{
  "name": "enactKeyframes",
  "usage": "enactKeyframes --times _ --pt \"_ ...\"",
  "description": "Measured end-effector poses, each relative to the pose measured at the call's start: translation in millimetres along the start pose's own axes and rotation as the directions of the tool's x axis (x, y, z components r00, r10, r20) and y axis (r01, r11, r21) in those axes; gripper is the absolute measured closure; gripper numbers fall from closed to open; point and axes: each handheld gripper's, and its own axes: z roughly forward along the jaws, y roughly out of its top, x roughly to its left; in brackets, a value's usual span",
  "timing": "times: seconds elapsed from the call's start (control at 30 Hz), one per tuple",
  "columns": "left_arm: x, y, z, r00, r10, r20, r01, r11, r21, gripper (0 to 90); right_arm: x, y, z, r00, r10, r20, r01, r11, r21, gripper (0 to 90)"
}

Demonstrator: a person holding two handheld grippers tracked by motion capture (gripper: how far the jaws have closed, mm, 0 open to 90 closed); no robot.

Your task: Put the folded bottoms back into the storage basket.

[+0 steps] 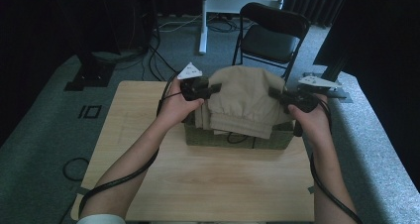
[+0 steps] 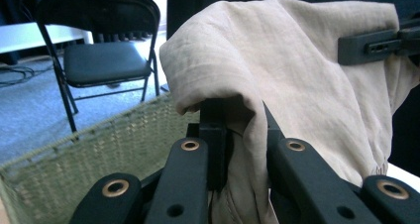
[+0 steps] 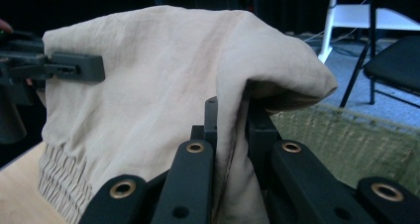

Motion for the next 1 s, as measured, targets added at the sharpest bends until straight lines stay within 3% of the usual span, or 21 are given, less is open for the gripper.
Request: enactKeyframes --times 0.27,0.53,0.73,0.9,1.0 --pt "16.2 23.3 16.4 0.9995 -0.017 -0.025 0.016 0.9994 -0.032 82.5 -17.5 25.9 14.7 0.9986 0.051 0.016 -0.05 0.999 -0.014 83.6" --pt "39.8 23.2 44.3 0.9965 -0.062 -0.057 0.06 0.9978 -0.029 82.5 -41.3 39.9 44.4 0.9942 0.091 0.058 -0.092 0.996 0.003 83.6" --pt "54.8 -0.6 67.7 0.988 -0.136 -0.074 0.136 0.9907 0.0 82.4 -60.4 25.8 78.3 0.9888 0.114 0.097 -0.12 0.991 0.058 83.6" --pt "61.9 -29.7 82.5 0.9835 -0.159 -0.085 0.163 0.9861 0.033 82.4 -73.9 -3.1 100.3 0.9829 0.148 0.109 -0.159 0.982 0.099 83.6" --pt "62.3 -47.1 90.6 0.9824 -0.168 -0.082 0.173 0.983 0.061 82.4 -78.2 -21.4 111.3 0.982 0.142 0.124 -0.159 0.978 0.136 83.6"
